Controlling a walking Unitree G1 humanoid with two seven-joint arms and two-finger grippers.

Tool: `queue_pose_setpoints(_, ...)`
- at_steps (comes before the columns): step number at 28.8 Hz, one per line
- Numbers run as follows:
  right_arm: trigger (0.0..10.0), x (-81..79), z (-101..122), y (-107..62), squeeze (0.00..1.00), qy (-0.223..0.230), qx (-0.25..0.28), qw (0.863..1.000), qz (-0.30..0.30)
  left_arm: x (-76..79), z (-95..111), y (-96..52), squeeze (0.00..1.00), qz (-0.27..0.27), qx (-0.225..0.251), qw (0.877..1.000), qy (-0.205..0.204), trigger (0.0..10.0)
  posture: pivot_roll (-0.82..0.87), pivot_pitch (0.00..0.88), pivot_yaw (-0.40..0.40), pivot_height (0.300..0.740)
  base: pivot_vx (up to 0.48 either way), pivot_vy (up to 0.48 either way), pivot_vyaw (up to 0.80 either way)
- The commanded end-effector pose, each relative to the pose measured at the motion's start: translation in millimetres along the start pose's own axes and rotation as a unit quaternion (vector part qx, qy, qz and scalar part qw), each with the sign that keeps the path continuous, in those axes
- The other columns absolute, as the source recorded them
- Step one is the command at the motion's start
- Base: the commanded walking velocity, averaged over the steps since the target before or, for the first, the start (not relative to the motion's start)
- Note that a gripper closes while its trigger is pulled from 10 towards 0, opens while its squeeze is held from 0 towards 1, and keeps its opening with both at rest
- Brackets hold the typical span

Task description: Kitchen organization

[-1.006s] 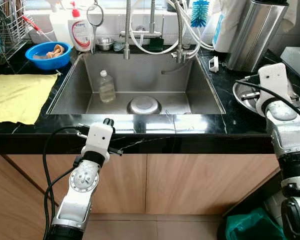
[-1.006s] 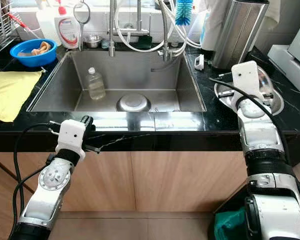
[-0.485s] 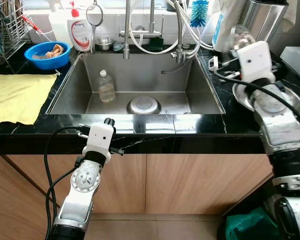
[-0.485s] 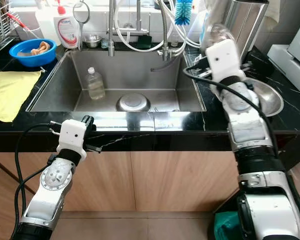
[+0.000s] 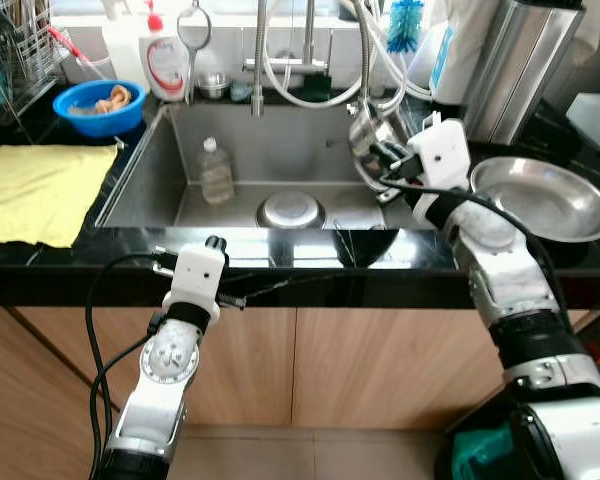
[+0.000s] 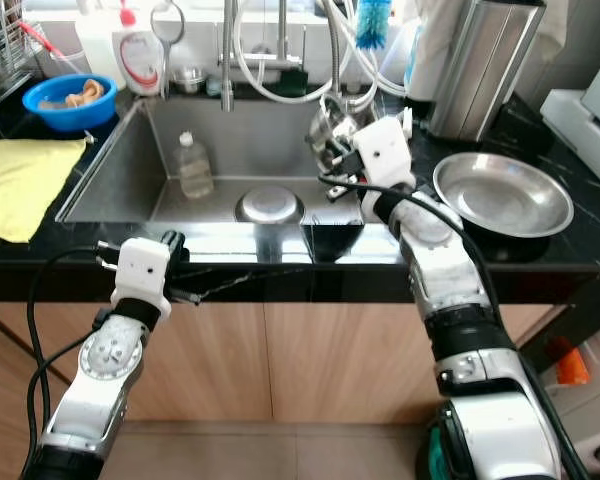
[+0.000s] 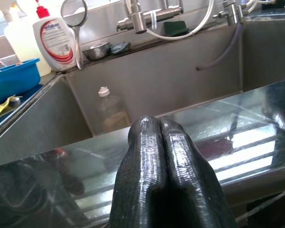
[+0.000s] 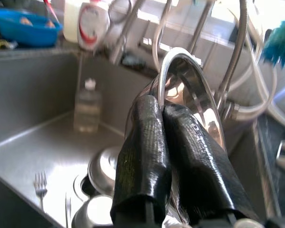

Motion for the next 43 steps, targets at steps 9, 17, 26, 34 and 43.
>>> queue_pose_setpoints(9,10.0,14.3,-37,-8.0,0.00,0.033,-0.036,0.998,-0.038,-5.5,5,1.0,0.00,0.010,0.008,1.000,0.007,10.0,-0.09,0.000,-0.009,0.731,0.000,0.000,0.00)
queue_pose_setpoints(17,10.0,15.7,-42,-6.1,0.00,0.039,-0.037,0.998,-0.044,-3.7,5,0.6,0.00,0.007,0.008,1.000,0.007,10.0,-0.09,0.000,-0.007,0.731,0.000,0.000,0.00)
queue_pose_setpoints(26,10.0,25.5,-51,-9.0,0.00,0.039,-0.051,0.994,-0.088,-3.0,5,-0.4,0.00,0.001,0.008,1.000,0.010,10.0,-0.08,0.000,0.001,0.731,0.000,0.000,0.00)
queue_pose_setpoints(34,10.0,27.4,-55,-9.9,1.00,0.045,-0.052,0.992,-0.101,-1.5,7,-0.1,0.00,-0.003,0.011,1.000,0.010,10.0,-0.08,0.000,0.006,0.731,0.000,0.000,0.00)
queue_pose_setpoints(43,10.0,25.9,-56,-10.6,0.00,0.036,-0.053,0.993,-0.103,-0.5,6,-0.6,0.00,-0.008,0.012,1.000,0.011,10.0,-0.08,0.000,0.012,0.731,0.000,0.000,0.00)
Point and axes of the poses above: a point about 5 cm out from each wrist's last joint towards the gripper, its own y axis pointing out of the wrist towards the gripper, its own z axis along the axis of the wrist's last joint, x = y × z, the point moved 4 cm from there along y, pointing out of the wrist towards the gripper, and after that the axes turned 14 degrees about y, right-handed, at the moved point
